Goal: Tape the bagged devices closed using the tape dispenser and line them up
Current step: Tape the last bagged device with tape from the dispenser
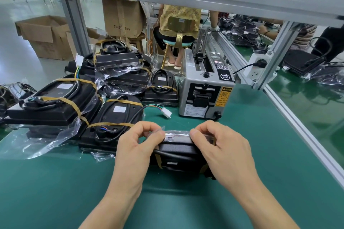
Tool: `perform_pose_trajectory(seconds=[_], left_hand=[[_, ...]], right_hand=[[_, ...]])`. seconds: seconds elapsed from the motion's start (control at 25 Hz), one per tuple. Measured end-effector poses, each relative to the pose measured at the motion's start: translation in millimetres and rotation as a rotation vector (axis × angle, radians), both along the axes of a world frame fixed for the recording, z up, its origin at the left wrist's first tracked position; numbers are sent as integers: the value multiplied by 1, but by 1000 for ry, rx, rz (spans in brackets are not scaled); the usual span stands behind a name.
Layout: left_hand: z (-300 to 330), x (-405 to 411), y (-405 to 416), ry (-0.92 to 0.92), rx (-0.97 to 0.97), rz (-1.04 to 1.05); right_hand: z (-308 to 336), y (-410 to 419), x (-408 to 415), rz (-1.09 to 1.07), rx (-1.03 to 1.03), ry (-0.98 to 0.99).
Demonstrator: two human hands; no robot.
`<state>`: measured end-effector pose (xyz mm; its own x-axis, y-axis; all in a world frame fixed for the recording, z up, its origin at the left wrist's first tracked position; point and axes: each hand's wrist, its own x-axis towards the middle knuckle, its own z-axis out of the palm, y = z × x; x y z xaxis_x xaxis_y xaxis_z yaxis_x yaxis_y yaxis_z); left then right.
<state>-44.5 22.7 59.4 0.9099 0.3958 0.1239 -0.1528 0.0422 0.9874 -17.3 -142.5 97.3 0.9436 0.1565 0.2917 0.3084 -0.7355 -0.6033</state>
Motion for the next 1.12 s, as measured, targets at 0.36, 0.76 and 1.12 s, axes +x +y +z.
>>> perform_pose_trajectory(seconds=[0.36,0.76,1.12], left_hand=[[-11,-10,15,-116,433,-141],[-28,-22,4,-228,522,26],[-30,-19,3,-277,509,33]], right_hand=[[11,-3,29,76,38,186],[3,-11,114,-251,713,557],[7,9,141,-465,822,547]])
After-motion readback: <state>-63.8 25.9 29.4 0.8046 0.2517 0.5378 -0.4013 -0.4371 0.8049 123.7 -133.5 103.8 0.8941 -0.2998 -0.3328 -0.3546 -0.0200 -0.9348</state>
